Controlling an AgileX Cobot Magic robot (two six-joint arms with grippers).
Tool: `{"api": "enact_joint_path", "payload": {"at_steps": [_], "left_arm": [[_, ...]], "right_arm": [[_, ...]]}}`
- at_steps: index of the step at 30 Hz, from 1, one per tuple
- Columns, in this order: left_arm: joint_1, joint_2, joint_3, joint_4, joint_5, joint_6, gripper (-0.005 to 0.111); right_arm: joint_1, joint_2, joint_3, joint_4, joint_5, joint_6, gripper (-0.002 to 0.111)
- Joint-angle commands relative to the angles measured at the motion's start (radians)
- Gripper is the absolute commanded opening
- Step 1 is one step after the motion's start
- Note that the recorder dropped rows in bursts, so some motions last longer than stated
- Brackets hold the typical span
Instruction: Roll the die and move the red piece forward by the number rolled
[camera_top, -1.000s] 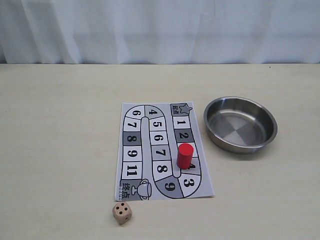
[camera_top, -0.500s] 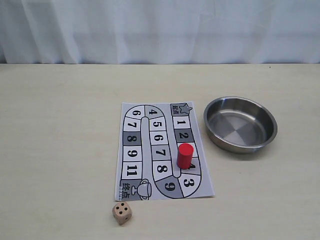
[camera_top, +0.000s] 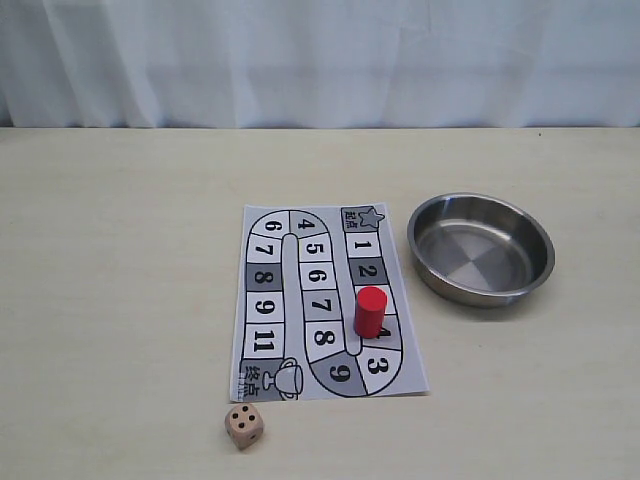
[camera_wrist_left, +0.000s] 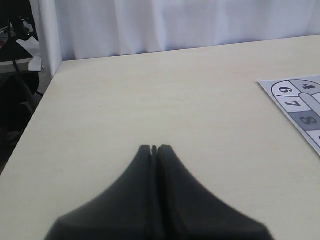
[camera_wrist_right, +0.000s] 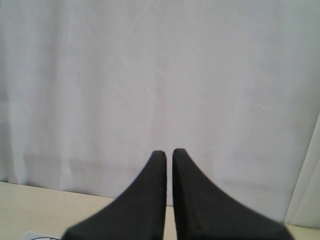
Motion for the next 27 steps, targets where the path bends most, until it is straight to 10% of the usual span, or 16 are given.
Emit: {"api": "enact_joint_path", "payload": {"at_steps": [1,27], "left_arm": [[0.000,0.000,0.002,-0.005,-0.010,-0.004,0.000],[0.000,0.000,0.002,-0.005,-0.010,-0.004,0.000]], "right_arm": [[-0.005,-0.005,0.115,0.003,-0.153,-0.003,0.004],[-0.005,-0.005,0.555,0.003,-0.497,-0.030,0.004]]}}
